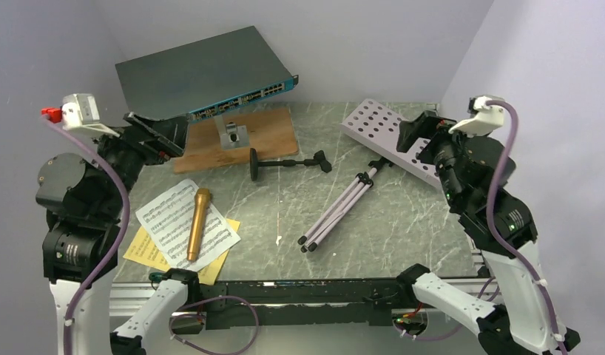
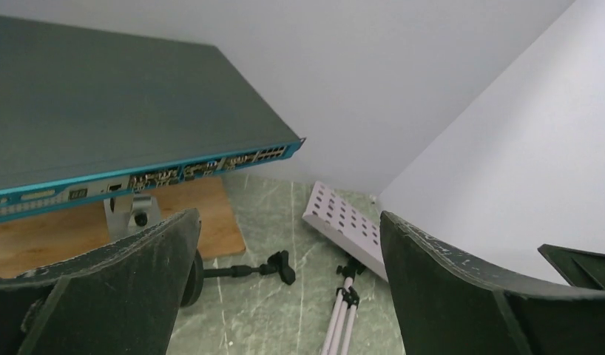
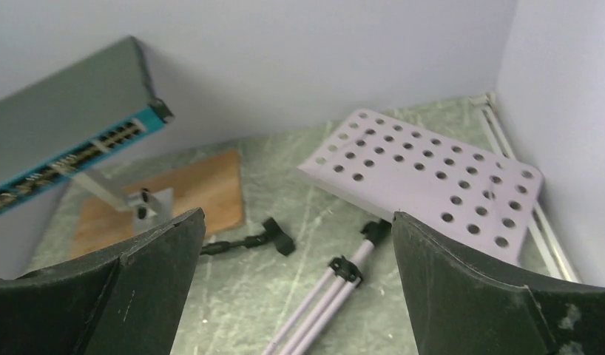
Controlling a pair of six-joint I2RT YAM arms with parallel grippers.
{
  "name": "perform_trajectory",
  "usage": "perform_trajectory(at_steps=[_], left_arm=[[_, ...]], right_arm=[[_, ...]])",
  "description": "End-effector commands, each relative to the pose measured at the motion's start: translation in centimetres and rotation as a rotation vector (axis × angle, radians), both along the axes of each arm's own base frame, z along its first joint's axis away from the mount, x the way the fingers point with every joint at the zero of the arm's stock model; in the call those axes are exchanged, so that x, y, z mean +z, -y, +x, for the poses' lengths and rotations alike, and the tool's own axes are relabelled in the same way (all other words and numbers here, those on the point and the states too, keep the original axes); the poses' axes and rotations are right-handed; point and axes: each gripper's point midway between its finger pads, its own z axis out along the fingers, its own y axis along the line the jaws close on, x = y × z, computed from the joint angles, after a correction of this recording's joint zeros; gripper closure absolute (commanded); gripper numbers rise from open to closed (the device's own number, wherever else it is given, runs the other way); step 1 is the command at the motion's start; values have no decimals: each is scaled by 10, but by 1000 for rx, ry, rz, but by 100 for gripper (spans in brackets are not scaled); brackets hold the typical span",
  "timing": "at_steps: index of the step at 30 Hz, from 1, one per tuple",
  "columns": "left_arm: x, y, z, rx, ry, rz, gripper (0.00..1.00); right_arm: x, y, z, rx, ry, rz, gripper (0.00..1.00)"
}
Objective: Set up the instrument practice props
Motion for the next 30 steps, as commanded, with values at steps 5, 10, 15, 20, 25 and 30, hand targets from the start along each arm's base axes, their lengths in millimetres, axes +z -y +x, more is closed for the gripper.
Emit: perform_trajectory(at_steps=[5, 10, 15, 20, 25, 30], left_arm=[[-27, 15, 17, -74, -119, 37, 4], [-58, 31, 29, -148, -225, 8, 3], [-89, 54, 33, -274, -343, -34, 1], [-119, 72, 28, -376, -453, -85, 0], [-134, 83, 27, -442, -485, -137, 0], [-132, 95, 24, -530, -492, -156, 1]], right_arm=[[-73, -10, 32, -46, -238, -137, 0], [-120, -50, 54, 124, -204, -145, 0], [-180, -41, 86, 59, -417, 6, 0], [-228, 12, 102, -12, -520, 447, 0], [-265, 72, 104, -205, -451, 807, 0], [-268, 57, 124, -49, -356, 913, 1]])
